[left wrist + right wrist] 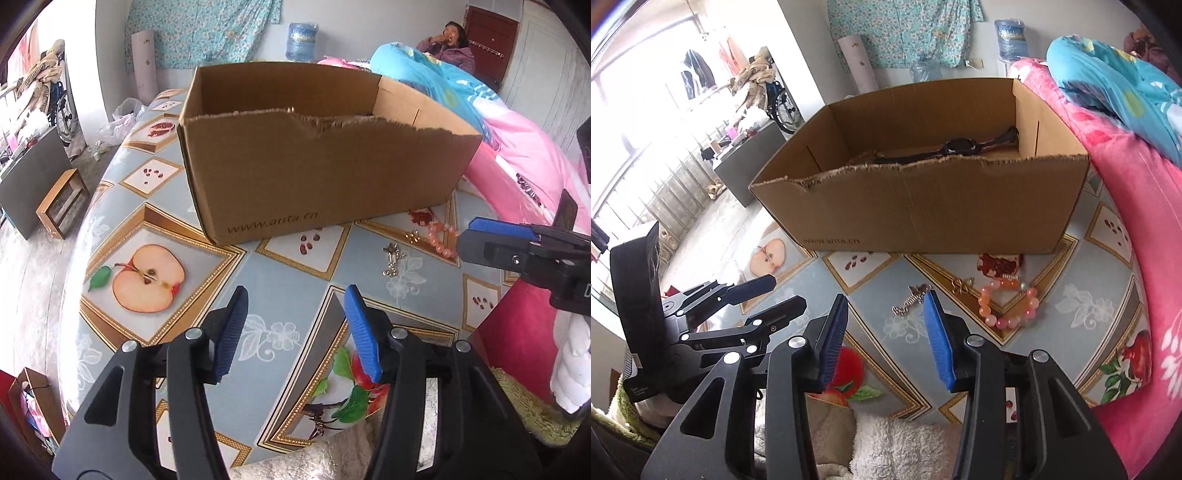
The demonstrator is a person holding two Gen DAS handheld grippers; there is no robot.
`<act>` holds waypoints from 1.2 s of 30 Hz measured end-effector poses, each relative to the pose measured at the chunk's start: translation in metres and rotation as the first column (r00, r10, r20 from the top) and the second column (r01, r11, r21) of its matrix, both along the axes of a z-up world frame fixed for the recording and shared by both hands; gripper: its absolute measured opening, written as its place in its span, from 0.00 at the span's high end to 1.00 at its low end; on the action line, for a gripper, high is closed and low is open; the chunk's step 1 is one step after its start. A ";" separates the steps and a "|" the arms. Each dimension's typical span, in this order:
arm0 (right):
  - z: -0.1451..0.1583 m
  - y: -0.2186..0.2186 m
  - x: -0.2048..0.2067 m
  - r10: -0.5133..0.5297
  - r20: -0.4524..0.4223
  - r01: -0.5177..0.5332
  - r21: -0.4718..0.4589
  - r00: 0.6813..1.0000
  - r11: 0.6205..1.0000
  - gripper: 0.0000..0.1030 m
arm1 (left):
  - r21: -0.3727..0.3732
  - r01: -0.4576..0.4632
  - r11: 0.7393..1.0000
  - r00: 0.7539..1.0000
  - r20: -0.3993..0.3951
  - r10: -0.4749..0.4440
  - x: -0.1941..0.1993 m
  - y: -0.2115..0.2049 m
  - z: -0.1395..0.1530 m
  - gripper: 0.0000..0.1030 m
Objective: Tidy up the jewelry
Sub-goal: 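Move both grippers back out of the box toward the gold pendant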
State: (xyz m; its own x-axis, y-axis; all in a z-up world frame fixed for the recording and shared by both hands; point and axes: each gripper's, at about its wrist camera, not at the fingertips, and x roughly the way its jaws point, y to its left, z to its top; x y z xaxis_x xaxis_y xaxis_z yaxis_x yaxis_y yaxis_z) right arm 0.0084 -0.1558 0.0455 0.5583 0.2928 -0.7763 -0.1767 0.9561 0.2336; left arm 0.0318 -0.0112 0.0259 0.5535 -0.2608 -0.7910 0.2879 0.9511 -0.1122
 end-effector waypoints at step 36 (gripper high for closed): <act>-0.021 -0.009 -0.015 -0.140 -0.137 0.134 -0.056 0.981 0.989 0.43 | 0.063 -0.004 0.998 0.995 -0.100 0.010 -0.006 -0.019 -0.027 0.46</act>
State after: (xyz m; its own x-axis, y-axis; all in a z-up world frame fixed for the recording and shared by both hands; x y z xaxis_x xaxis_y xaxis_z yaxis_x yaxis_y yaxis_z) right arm -0.0070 -0.1645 0.0249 0.4752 0.1827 -0.8607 -0.0118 0.9794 0.2014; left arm 0.0257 -0.0305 -0.0010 0.4725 -0.2050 -0.8572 0.2713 0.9592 -0.0799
